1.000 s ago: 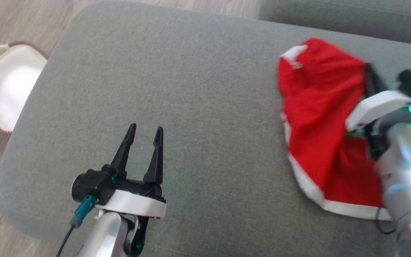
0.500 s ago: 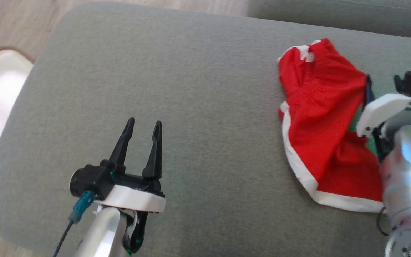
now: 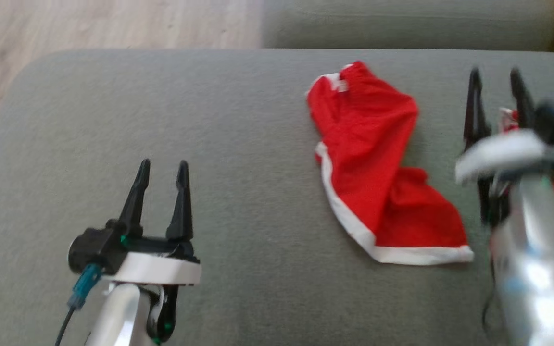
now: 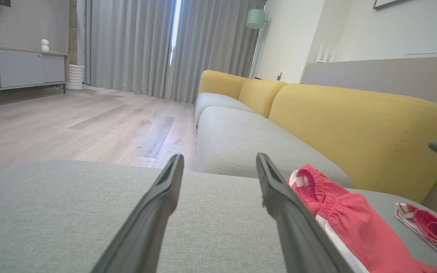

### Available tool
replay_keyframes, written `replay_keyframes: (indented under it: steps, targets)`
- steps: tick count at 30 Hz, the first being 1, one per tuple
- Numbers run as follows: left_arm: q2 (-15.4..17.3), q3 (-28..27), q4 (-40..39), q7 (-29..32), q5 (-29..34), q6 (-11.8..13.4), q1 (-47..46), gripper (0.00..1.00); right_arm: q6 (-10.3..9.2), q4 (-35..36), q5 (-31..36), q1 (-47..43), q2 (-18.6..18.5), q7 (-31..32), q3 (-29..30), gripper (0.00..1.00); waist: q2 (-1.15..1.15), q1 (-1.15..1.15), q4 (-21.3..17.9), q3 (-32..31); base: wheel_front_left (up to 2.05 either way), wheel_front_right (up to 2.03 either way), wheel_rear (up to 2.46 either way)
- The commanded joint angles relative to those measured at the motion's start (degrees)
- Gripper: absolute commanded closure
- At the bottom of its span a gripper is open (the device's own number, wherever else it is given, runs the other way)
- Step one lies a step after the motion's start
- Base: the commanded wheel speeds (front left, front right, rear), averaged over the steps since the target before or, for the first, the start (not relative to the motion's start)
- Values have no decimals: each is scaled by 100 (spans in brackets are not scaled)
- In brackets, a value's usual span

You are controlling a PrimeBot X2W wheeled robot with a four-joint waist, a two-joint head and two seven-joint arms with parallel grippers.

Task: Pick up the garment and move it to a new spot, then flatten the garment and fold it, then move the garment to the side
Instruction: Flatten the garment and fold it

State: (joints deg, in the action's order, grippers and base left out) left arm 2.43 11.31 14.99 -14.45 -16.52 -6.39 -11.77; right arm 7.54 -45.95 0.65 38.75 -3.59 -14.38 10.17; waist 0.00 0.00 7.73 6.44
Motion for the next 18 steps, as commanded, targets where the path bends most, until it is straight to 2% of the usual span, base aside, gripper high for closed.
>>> replay_keyframes:
  steps: [1,5,9,13,18]
  targets:
    - [44,-251,-233,-55,49,4,-20,0,-5,591,-233,-569,69,-60,-362,0,0,0,-298,-151,0,0,0]
    - [44,-353,-322,-55,29,-12,63,0,-5,1844,-773,-1741,70,-61,-671,0,0,0,-540,-190,0,0,0]
    - [44,-381,-341,-55,38,-30,113,0,-5,2681,-1008,-2610,70,-61,-852,0,0,0,-698,-213,0,0,0]
    - [44,-374,-333,-55,26,-43,154,0,-5,2931,-1092,-3116,70,-62,-995,0,0,0,-805,-253,0,0,0]
    - [44,-349,-332,-55,49,-59,132,0,-5,3074,-1063,-3298,70,-62,-1062,0,0,0,-892,-191,0,0,0]
